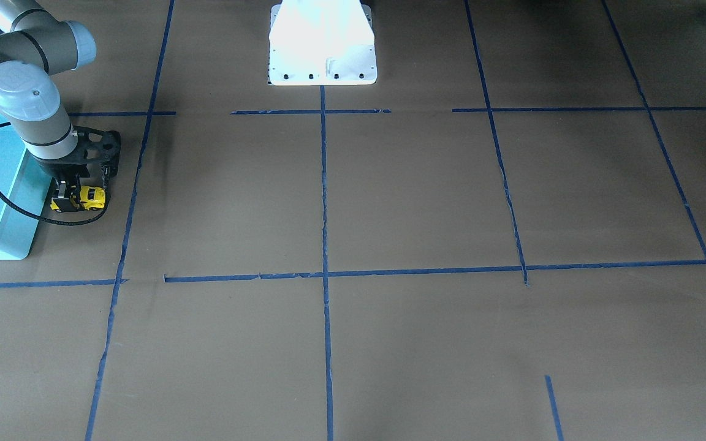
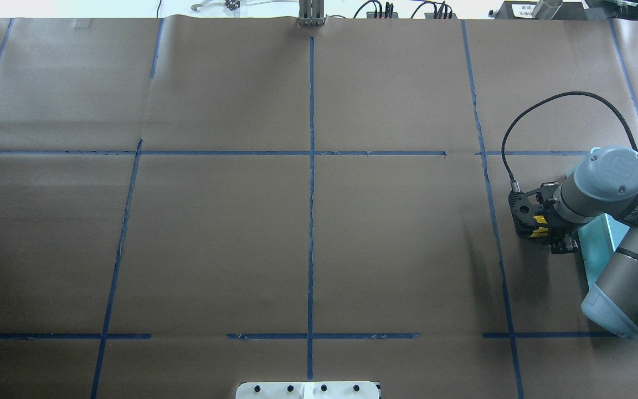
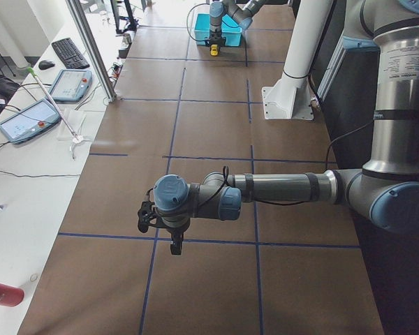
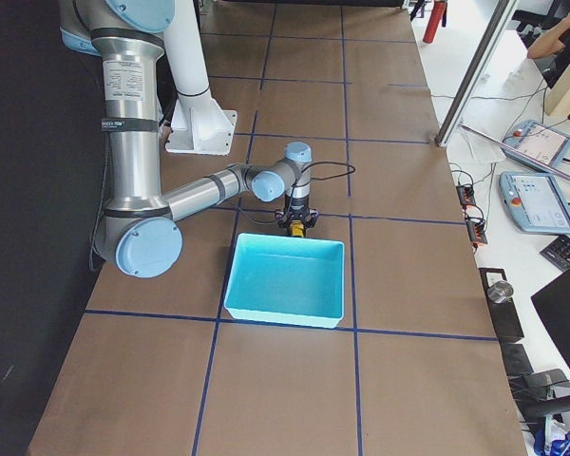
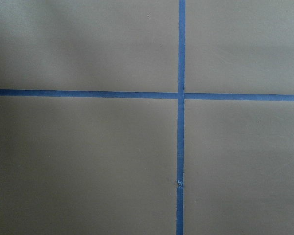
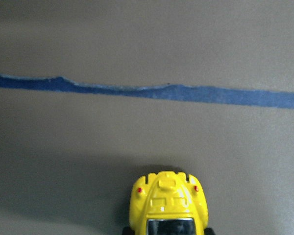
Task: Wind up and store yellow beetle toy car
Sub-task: 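Lift the car off the table with the right gripper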
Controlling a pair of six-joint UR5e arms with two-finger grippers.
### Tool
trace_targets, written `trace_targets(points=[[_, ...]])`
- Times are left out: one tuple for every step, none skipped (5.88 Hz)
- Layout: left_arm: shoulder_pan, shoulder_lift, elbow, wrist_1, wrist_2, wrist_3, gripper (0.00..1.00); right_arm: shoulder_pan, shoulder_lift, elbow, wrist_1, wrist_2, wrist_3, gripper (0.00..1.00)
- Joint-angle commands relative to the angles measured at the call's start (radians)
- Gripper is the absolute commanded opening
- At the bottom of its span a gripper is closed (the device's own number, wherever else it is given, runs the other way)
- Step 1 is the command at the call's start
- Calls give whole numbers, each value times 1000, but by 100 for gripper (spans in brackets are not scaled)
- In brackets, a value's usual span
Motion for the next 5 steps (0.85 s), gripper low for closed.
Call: trace_targets(points=[[0, 4, 0, 2, 0, -2, 100, 3, 2, 18, -1, -13, 11, 0], [0, 1, 3, 0, 0, 1, 100, 30, -20, 129, -24, -10, 26, 0], [2, -11, 28, -2, -2, 0, 100, 72, -83, 239, -52, 10, 29, 0], [3, -13, 34, -2, -2, -2, 100, 131, -114, 285, -57, 74, 28, 0], [3, -13, 37, -3, -2, -2, 100, 200, -175, 293, -58, 100, -1, 0]])
